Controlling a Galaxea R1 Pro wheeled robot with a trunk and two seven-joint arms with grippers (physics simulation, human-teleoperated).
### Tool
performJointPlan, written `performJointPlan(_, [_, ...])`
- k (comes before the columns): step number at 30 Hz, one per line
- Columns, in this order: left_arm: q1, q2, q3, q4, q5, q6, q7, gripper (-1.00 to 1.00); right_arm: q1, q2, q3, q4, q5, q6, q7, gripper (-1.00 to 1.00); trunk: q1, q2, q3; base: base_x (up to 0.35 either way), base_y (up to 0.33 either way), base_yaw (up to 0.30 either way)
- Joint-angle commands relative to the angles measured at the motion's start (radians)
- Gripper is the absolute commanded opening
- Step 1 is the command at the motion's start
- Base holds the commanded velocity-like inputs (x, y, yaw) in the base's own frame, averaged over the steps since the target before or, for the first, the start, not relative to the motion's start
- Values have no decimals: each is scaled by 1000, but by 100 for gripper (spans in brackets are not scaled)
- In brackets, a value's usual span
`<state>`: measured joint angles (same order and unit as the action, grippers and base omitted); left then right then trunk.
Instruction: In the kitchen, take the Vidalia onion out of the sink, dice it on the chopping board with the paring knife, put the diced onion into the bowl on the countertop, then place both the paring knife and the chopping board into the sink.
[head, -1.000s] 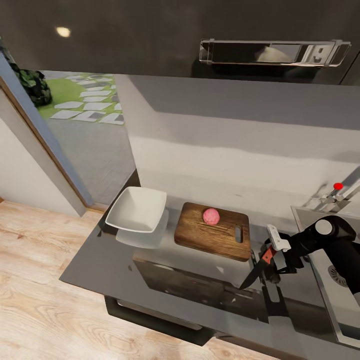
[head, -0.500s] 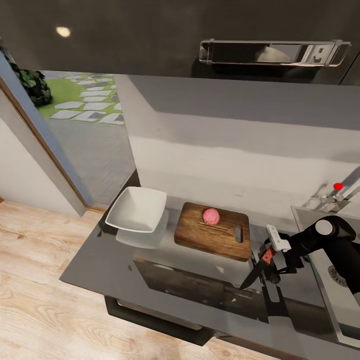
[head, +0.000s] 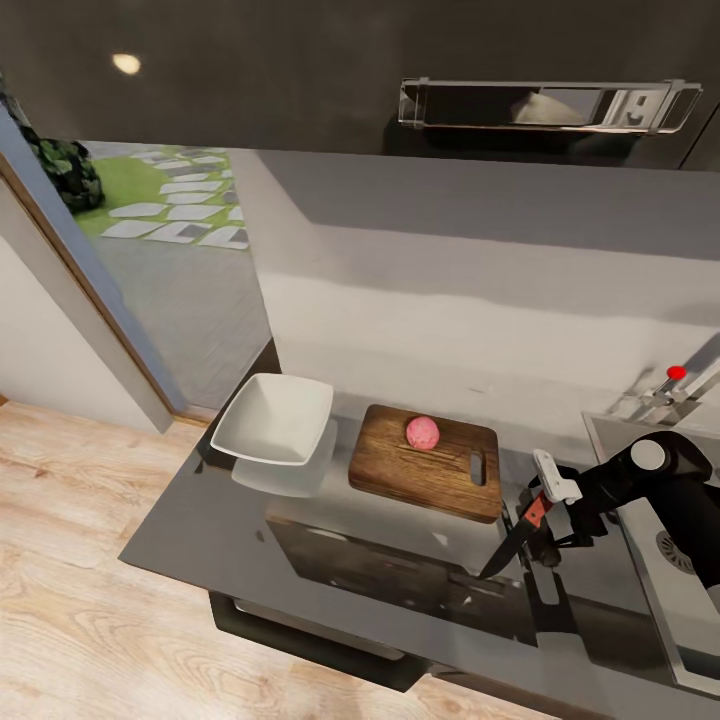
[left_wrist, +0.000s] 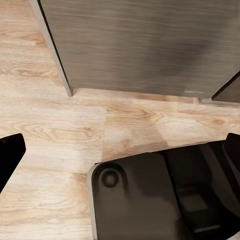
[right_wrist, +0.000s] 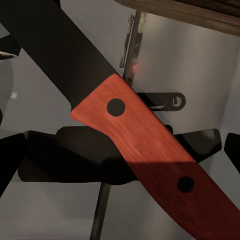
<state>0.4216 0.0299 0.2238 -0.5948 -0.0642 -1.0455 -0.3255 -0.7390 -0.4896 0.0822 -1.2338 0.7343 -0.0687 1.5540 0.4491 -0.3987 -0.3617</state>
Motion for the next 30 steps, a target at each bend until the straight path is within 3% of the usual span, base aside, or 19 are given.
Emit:
performJointPlan(1, [0, -1, 5, -2, -6, -2, -3, 100, 0, -1, 2, 37, 21, -22, -2, 100, 1, -1, -2, 0, 0, 0])
performJointPlan(8, [0, -1, 5, -2, -6, -2, -3, 100, 0, 0, 2, 37, 21, -22, -2, 100, 1, -1, -2, 0, 0, 0])
performJointPlan(9, [0, -1, 5, -2, -6, -2, -3, 100, 0, 0, 2, 37, 21, -22, -2, -100, 1, -1, -2, 0, 0, 0])
performJointPlan(18, [0, -1, 6, -2, -6, -2, -3, 100, 0, 0, 3, 37, 24, -22, -2, -100, 1, -1, -2, 0, 0, 0])
performJointPlan(24, [0, -1, 6, -2, -6, -2, -3, 100, 0, 3, 4, 37, 71, -23, -3, -100, 1, -1, -2, 0, 0, 0])
performJointPlan(30, [0, -1, 5, -2, -6, -2, -3, 100, 0, 3, 5, 37, 81, -22, -3, -100, 1, -1, -2, 0, 0, 0])
